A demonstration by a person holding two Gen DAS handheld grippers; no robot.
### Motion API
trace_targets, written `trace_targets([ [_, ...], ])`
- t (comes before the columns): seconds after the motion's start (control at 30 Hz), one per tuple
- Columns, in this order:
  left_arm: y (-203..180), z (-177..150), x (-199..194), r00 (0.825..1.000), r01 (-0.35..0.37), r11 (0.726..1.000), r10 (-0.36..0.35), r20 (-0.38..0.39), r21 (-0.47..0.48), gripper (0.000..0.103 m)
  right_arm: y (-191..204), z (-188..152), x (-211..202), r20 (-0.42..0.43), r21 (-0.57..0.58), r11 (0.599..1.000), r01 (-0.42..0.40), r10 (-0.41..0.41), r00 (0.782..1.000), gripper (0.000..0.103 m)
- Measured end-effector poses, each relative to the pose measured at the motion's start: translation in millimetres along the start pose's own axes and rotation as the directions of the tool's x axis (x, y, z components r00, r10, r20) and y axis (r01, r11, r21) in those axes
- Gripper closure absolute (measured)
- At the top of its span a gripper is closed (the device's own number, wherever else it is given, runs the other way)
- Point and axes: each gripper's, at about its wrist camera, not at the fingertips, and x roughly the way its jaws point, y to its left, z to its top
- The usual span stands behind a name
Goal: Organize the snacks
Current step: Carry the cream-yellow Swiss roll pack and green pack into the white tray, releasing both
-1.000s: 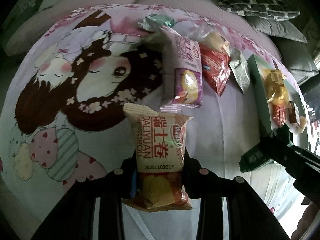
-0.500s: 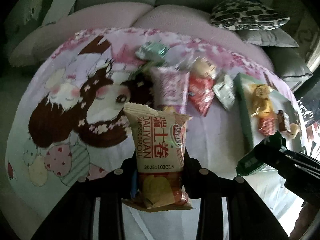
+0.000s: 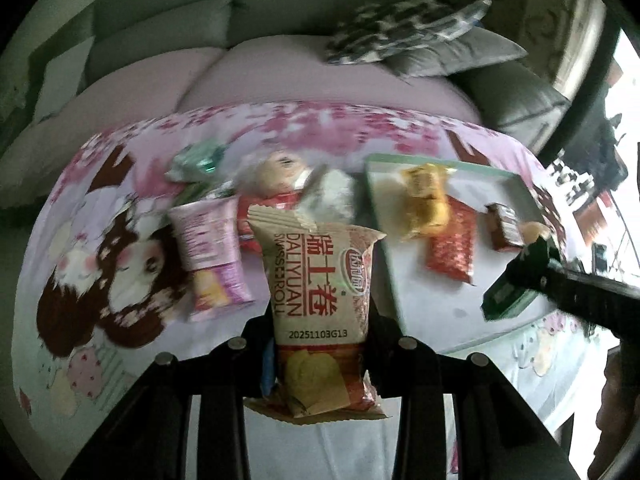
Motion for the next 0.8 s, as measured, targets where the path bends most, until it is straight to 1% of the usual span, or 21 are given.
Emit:
trace_targets([
  [0.2,-43.1,2.6,11.5,0.999,0.036,0.995,-0.036,-0.009,0.091,0.066,-70.0,6.2,-9.2,0.009,0.101,0.991,0.081,-0.083,0.997,0.061],
  [0.37,-72.2,4.2,28.9,0.998,0.056,0.987,-0.051,-0.036,0.148,0.066,-109.9,5.4,-11.2,-0.001,0.156,0.98,0.122,-0.123,0.992,0.061],
  [0.53,-90.3,3.0,45.4,0.996,0.067,0.98,-0.056,-0.063,0.186,0.066,-124.9,4.7,-5.9,-0.017,0.173,0.976,0.133,-0.132,0.991,0.061],
  [0.8,-103.3,2.3,68.3,0.993,0.077,0.975,-0.058,-0.098,0.209,0.066,-119.7,7.8,12.9,-0.065,0.129,0.982,0.139,-0.132,0.989,0.061],
])
